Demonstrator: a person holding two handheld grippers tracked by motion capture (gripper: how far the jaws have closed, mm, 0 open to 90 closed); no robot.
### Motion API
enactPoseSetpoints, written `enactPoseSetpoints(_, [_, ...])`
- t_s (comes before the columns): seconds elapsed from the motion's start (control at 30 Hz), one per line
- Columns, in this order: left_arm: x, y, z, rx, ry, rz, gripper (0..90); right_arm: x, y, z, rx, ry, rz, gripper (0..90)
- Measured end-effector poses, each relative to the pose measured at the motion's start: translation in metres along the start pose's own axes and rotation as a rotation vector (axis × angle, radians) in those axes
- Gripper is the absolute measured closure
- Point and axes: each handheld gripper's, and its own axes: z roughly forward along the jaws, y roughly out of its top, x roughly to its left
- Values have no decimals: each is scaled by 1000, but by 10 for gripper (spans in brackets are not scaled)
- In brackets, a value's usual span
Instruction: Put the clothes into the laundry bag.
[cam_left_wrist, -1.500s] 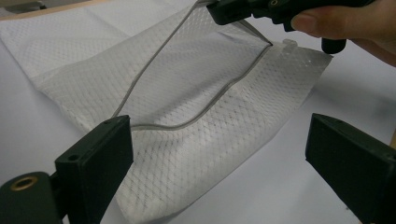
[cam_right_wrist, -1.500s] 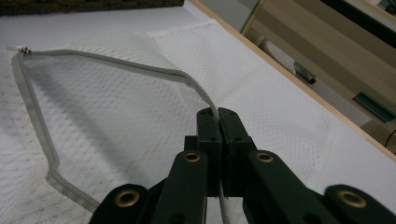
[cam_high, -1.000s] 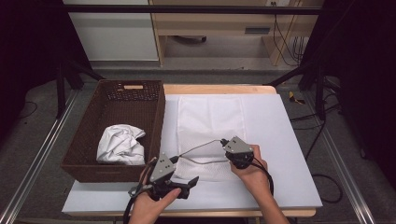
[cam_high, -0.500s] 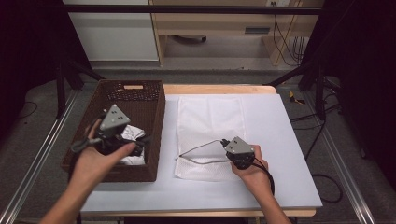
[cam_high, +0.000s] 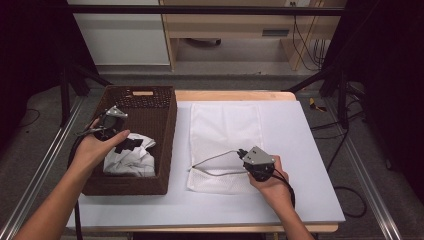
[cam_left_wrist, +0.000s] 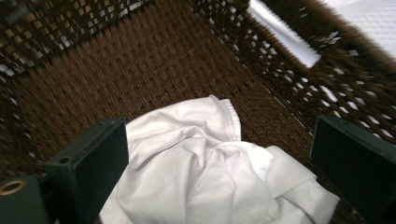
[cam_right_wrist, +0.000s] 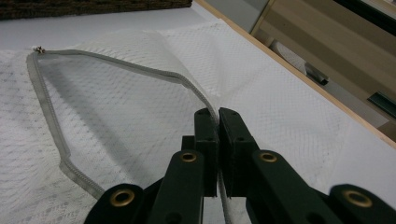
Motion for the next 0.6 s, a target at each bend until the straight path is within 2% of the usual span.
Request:
enactPoseSetpoints(0.1, [-1, 0, 7, 26, 4, 14, 54, -1, 0, 0, -3, 1, 5, 864])
enactPoseSetpoints(0.3, [-6, -2, 10, 41, 14, -8, 55, 0, 0, 0, -1, 4, 8, 860])
enactPoseSetpoints(0.4, [-4, -7, 9, 57, 64, -50, 54, -1, 0, -1, -4, 3, 14, 860])
enactPoseSetpoints(0.47, [-1, -13, 11, 81, 82, -65, 55, -1, 0, 0, -2, 1, 23, 860])
enactPoseSetpoints(0.53, [4, -18, 12, 99, 80, -77, 55, -1, 0, 1, -3, 1, 24, 860])
enactPoseSetpoints(0.6, [7, -20, 16, 92, 57, -97, 56, -1, 0, 1, 0, 3, 25, 860])
